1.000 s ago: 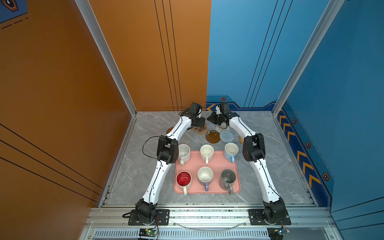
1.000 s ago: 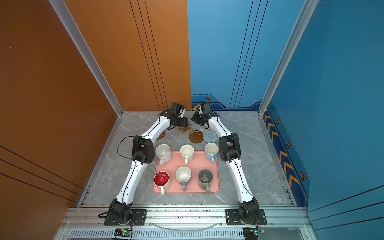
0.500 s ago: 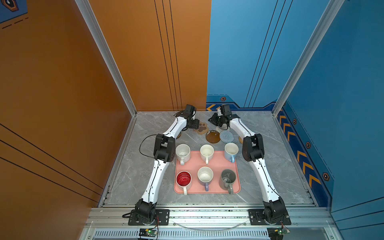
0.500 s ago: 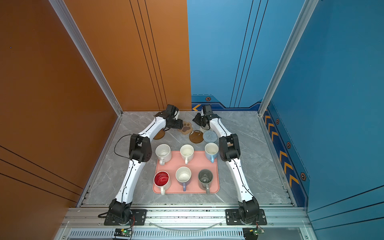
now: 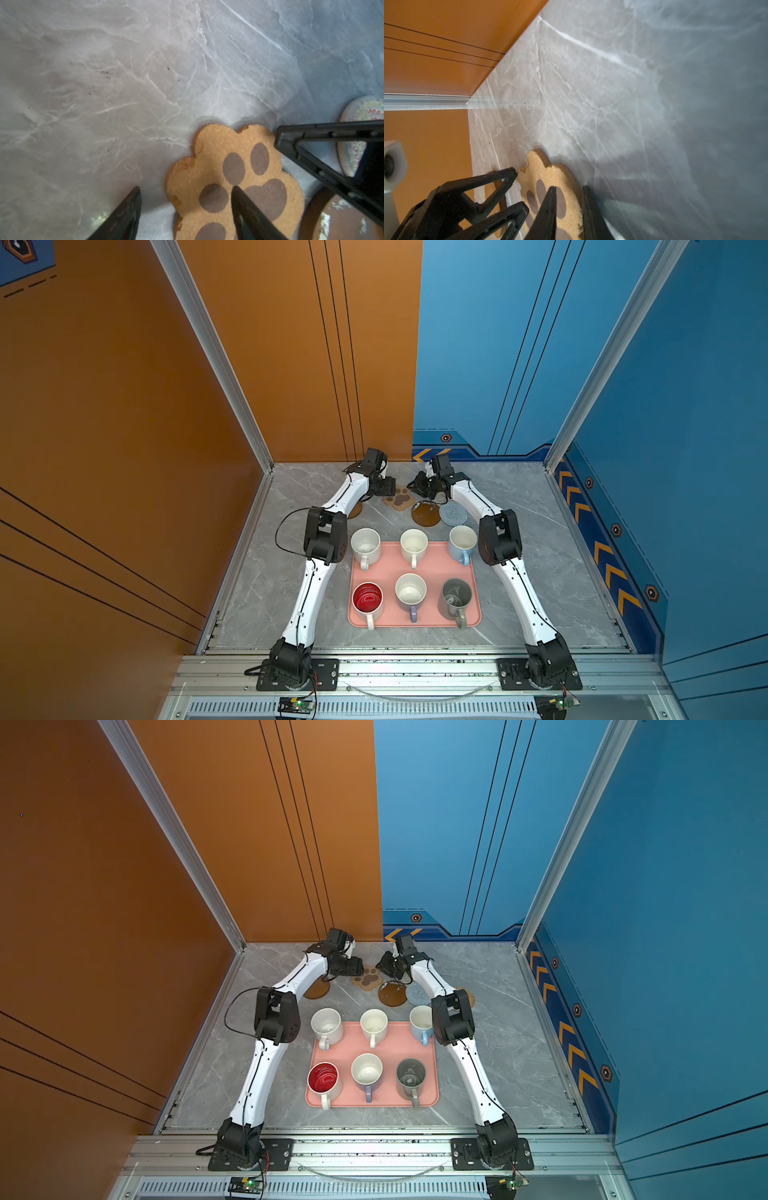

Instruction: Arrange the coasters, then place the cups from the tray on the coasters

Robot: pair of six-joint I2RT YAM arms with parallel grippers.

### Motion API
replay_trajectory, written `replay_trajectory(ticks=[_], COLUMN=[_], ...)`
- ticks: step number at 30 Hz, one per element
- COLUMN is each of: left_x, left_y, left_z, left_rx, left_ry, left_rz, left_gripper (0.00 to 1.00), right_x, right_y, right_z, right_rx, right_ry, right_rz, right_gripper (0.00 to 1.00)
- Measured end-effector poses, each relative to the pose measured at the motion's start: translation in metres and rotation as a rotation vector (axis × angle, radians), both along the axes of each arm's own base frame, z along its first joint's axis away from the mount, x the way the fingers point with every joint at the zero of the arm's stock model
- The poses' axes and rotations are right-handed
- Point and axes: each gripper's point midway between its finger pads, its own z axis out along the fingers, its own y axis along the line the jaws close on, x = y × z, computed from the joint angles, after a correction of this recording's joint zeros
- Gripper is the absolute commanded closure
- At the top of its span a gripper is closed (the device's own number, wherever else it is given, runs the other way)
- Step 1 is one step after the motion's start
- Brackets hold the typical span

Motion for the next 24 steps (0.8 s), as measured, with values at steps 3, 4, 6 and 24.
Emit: replay_trajectory(ticks=[3, 4, 6, 24], left_x=[-0.003, -0.005, -0.009, -0.031], left_y=[0.001, 0.001, 0.003, 0.034], left_z=[0.000, 0.000, 0.000, -0.005], left_rx=[0.000, 0.003, 0.007, 0.104], left_ry=[0.004, 0.009, 0.019, 0.056], left_rz=[-0.001, -0.001, -0.001, 0.013], left_gripper=[0.33, 0.34, 0.34, 0.34], right_x=[-0.007, -0.009, -0.012, -0.060], right_y=[0.008, 0.010, 0.015, 0.051], right_z=[-0.001, -0.001, -0.001, -0.002], right_rx=[0.003, 0.003, 0.004, -0.020], right_ry=[0.010, 0.013, 0.016, 0.064], right_rz=[0.026, 0.033, 0.050, 0.168], right_gripper=[0.79, 0.79, 0.79, 0.80])
